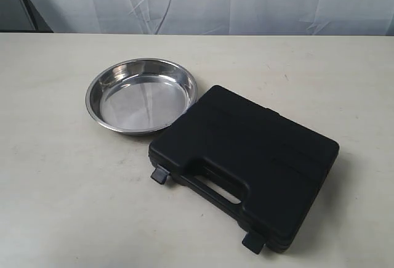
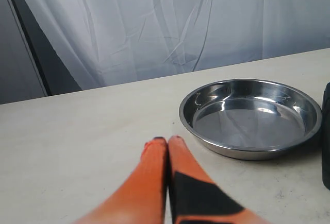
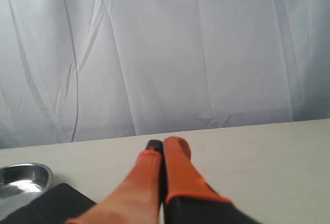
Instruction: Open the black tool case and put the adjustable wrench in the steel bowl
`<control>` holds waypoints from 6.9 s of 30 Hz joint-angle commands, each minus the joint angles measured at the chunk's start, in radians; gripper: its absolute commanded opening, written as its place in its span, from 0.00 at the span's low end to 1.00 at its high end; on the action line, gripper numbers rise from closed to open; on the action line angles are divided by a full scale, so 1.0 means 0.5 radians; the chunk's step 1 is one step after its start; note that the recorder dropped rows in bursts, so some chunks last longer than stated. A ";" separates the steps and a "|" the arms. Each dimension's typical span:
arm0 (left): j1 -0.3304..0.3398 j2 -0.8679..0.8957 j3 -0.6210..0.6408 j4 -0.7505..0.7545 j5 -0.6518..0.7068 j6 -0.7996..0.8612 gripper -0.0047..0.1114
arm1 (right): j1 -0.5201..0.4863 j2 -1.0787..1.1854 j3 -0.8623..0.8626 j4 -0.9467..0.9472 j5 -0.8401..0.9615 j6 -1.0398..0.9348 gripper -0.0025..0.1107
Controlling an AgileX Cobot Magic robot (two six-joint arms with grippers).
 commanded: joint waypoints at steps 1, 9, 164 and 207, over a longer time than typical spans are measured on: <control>-0.007 0.007 -0.004 -0.005 -0.016 -0.003 0.04 | -0.006 -0.012 0.003 0.398 -0.067 -0.002 0.01; -0.007 0.007 -0.004 -0.005 -0.016 -0.003 0.04 | -0.006 -0.012 -0.012 1.659 -0.180 0.096 0.01; -0.007 0.007 -0.004 -0.005 -0.011 -0.003 0.04 | 1.526 3.442 -2.063 -0.589 1.659 -0.018 0.01; -0.007 0.007 -0.004 -0.005 -0.014 -0.003 0.04 | 1.522 2.790 -2.063 -3.179 2.039 1.379 0.01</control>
